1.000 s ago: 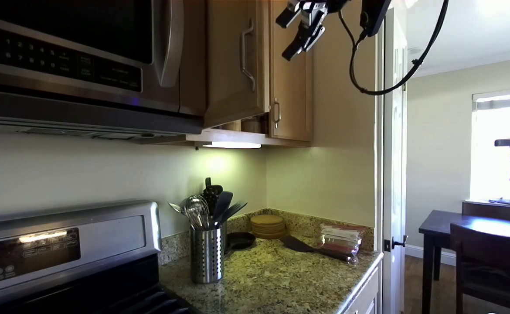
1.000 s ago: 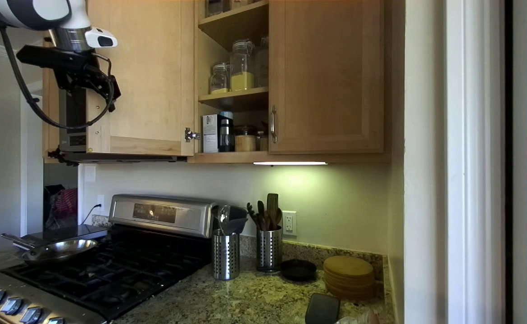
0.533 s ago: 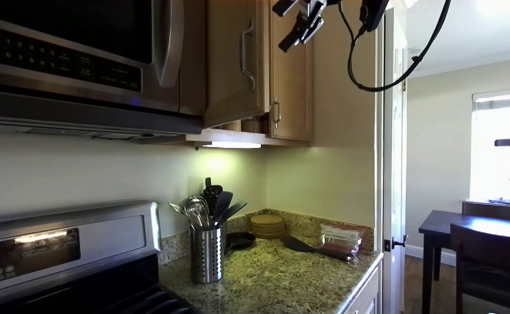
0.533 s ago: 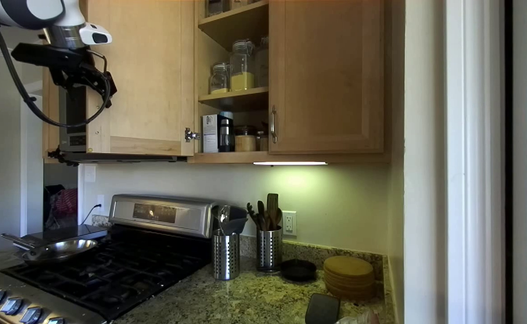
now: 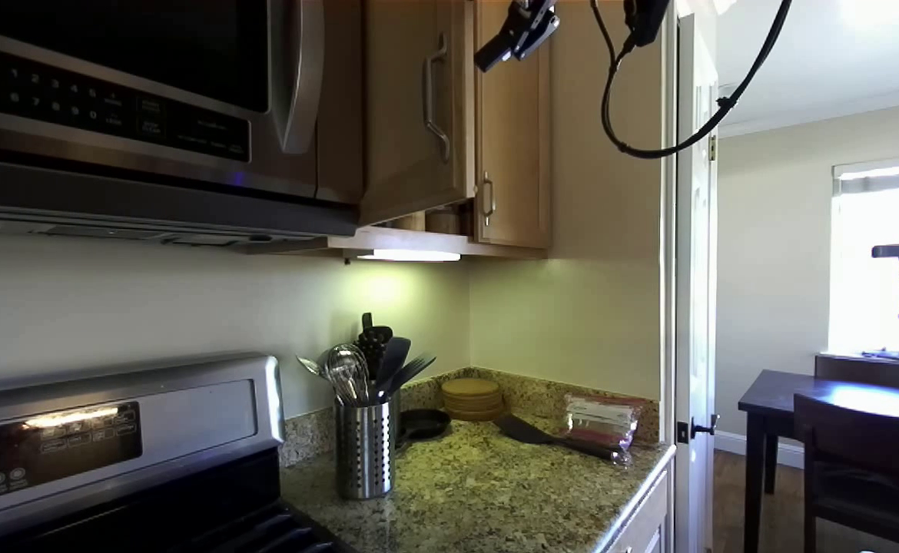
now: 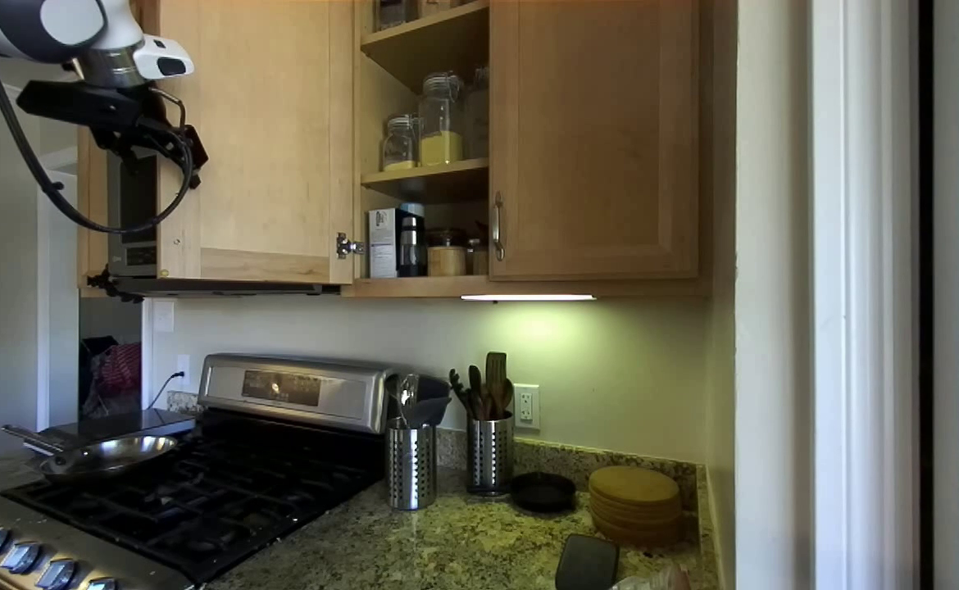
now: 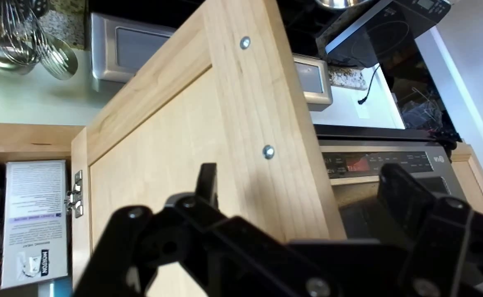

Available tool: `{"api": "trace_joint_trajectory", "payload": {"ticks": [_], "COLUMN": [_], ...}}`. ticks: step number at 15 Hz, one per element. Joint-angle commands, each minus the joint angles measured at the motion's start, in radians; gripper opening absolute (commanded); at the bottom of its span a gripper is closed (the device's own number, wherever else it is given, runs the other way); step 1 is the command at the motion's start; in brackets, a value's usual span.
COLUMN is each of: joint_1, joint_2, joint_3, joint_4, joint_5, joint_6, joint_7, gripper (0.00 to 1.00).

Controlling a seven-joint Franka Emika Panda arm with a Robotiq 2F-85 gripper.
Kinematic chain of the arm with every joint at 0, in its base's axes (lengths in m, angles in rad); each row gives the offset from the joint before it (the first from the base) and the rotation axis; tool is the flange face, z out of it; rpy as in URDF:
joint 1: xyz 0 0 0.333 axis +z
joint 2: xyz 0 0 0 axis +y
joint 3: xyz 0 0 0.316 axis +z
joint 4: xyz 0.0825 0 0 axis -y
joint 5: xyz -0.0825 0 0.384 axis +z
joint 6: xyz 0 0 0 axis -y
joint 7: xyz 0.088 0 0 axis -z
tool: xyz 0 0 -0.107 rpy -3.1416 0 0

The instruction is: Close the open cupboard door

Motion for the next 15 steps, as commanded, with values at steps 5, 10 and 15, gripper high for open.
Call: {"api": "trace_joint_trajectory", "payload": {"ticks": [5, 10, 15], "joint_1": [-0.050, -0.096, -0.144], "joint_2": [-0.006, -0.003, -0.012], "joint_3": [0.040, 0.050, 0.059], "joint_4": [-0.040, -0.055, -0.061], "joint_5": [-0.081, -0.173, -0.262], "joint_6": [0.145, 0.176, 0.166], "joint_7": [0.069, 0.127, 0.170], "gripper": [1.00, 1.00, 1.00]}}
